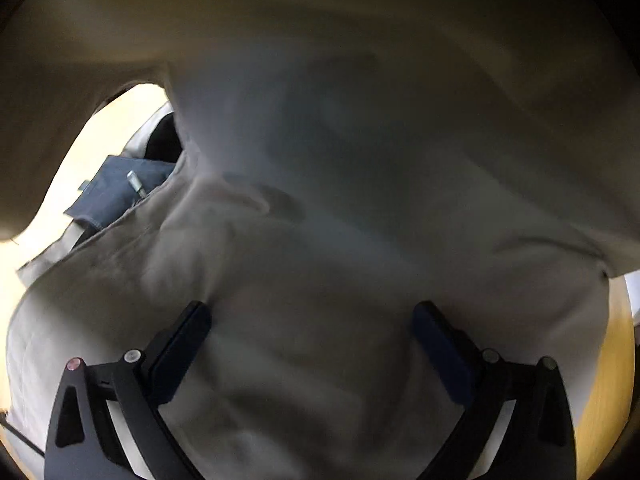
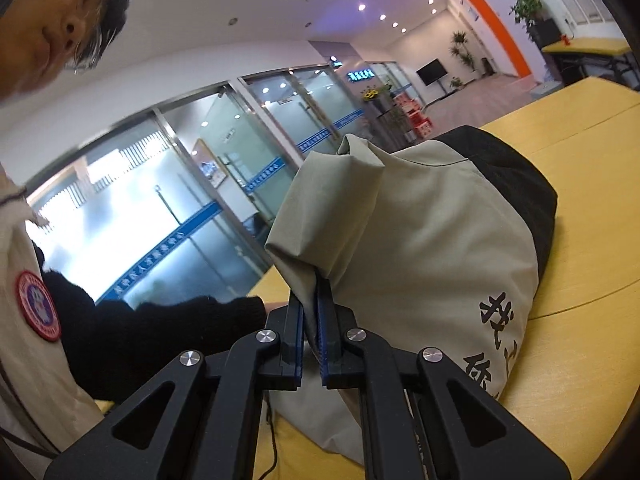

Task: Fold clothes

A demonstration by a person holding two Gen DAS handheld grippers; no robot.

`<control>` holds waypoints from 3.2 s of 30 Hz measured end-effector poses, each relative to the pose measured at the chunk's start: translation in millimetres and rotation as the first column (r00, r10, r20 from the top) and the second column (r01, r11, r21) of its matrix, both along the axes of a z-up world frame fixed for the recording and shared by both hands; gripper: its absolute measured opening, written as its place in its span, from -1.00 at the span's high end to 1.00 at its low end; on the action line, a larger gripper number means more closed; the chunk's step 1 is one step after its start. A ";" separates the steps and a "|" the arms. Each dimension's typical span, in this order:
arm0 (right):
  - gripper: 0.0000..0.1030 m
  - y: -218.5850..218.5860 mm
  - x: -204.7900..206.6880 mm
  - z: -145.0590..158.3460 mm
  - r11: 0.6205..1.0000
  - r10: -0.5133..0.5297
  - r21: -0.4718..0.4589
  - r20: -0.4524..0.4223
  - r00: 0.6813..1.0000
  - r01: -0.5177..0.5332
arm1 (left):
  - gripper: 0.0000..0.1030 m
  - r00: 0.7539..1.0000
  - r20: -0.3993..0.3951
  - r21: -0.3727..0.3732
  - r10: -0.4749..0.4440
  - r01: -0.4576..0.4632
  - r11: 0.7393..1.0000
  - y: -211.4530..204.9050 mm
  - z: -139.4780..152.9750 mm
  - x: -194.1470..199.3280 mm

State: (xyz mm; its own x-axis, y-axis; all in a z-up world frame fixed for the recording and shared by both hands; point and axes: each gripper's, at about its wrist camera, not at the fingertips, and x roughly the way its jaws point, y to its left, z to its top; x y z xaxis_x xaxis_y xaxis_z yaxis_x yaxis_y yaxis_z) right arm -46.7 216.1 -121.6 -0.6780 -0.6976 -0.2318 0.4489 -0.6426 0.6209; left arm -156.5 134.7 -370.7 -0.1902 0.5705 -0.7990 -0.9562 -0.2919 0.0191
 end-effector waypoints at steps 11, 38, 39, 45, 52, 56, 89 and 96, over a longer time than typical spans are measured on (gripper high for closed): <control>0.89 65.1 -6.3 11.8 0.994 0.106 -0.013 0.030 0.994 -0.105 | -1.00 0.979 0.090 0.015 0.181 -0.183 0.983 88.0 14.1 37.9; 0.91 9.0 14.7 -51.0 0.946 0.320 -0.099 0.114 0.941 -0.310 | -0.99 0.998 -0.032 -0.035 0.059 -0.060 0.998 -113.7 63.8 122.2; 0.91 11.0 14.6 -54.3 0.943 0.327 -0.101 0.125 0.937 -0.316 | -0.96 0.997 -0.049 -0.044 0.055 -0.057 0.997 -137.9 70.1 132.9; 0.89 4.3 18.8 -83.8 0.902 0.412 0.044 0.215 0.886 -0.430 | -0.93 0.995 -0.050 0.046 0.088 -0.085 0.995 -247.2 167.8 155.0; 0.87 -20.3 35.2 -113.9 0.775 0.472 0.336 0.256 0.844 -0.535 | -0.94 0.991 -0.083 0.205 -0.102 0.117 0.972 -170.8 256.9 100.2; 0.86 -33.0 41.4 -118.1 0.707 0.489 0.461 0.229 0.842 -0.536 | -0.93 0.977 -0.025 0.114 -0.212 0.214 0.970 -119.7 205.1 57.0; 0.49 -66.6 48.6 -105.5 0.659 0.509 0.536 0.197 0.838 -0.527 | -0.82 0.934 0.004 -0.066 -0.357 0.356 0.932 -50.7 52.1 -8.9; -0.38 2.1 113.3 -68.5 0.677 0.146 0.704 0.159 0.977 -0.215 | -0.83 0.932 -0.014 -0.044 -0.362 0.361 0.932 -44.7 50.2 -13.5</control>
State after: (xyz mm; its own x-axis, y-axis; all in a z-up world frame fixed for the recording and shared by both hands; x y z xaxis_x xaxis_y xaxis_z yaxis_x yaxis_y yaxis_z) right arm 66.6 218.2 -190.1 -0.5108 -0.4041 -0.7588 0.5739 -0.8175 0.0490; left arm -170.0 90.0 -320.6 0.0055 0.5714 -0.8207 -0.9962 0.0745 0.0452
